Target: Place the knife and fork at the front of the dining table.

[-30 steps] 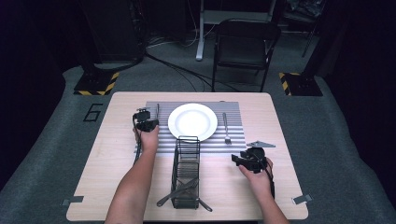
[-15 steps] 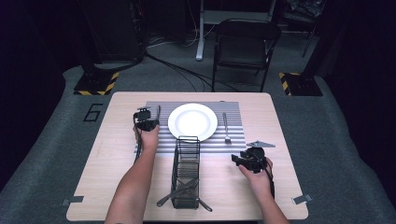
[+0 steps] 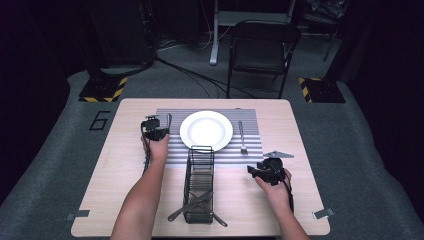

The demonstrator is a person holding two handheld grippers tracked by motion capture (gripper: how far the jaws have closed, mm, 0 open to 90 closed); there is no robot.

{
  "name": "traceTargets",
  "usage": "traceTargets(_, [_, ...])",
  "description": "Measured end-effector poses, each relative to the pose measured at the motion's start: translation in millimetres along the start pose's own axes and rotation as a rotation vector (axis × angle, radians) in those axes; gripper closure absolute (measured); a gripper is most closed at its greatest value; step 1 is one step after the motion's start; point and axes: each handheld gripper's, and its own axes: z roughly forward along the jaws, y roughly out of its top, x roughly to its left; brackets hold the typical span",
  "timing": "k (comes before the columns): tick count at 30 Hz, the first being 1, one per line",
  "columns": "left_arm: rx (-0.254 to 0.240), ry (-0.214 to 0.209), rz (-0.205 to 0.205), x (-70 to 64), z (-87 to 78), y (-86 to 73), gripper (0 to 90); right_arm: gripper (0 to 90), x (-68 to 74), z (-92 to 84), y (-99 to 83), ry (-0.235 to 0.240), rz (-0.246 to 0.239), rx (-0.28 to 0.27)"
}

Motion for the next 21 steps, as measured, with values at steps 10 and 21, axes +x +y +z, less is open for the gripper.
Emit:
traceTargets(10, [-0.005, -0.011, 0.005, 1.6, -3.7, -0.9, 72.4, 50.9, 1.1, 0.8, 0.1, 0.000, -0.005, 0.001])
traceTargets(21, [-0.022, -0.050, 0.071, -0.6, -30.4, 7.2, 61.6, 50.9, 1.0, 3.0, 0.7, 0.007, -0.006, 0.003])
